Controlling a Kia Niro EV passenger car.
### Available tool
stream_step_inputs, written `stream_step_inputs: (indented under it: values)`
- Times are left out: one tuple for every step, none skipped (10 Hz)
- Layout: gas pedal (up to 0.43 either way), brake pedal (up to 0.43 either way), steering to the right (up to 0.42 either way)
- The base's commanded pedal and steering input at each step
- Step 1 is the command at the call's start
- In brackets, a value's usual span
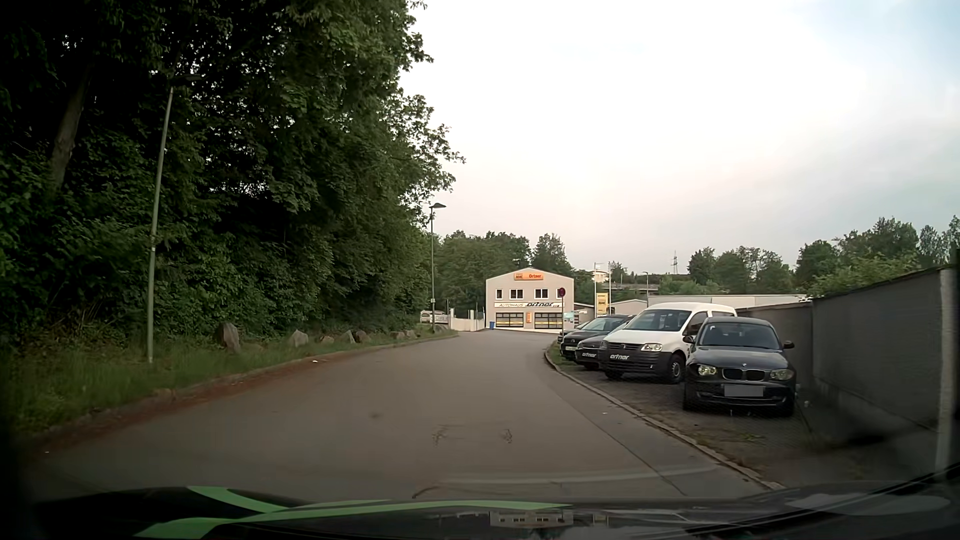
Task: Follow the waypoints while adhering to traffic rules and regulations
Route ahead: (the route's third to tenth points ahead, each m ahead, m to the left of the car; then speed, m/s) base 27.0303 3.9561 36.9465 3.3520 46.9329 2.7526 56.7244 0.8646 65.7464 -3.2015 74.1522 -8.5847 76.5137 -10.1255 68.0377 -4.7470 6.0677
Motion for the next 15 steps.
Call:
stream_step_inputs:
  values:
    - [0.11,0.0,-0.045]
    - [0.067,0.0,-0.043]
    - [0.067,0.0,-0.043]
    - [0.067,0.0,-0.042]
    - [0.067,0.0,-0.04]
    - [0.067,0.0,-0.037]
    - [0.067,0.0,-0.035]
    - [0.067,0.0,-0.033]
    - [0.067,0.0,-0.032]
    - [0.067,0.0,-0.031]
    - [0.067,0.0,-0.028]
    - [0.067,0.0,-0.024]
    - [0.059,0.0,-0.021]
    - [0.059,0.0,-0.018]
    - [0.059,0.0,-0.012]
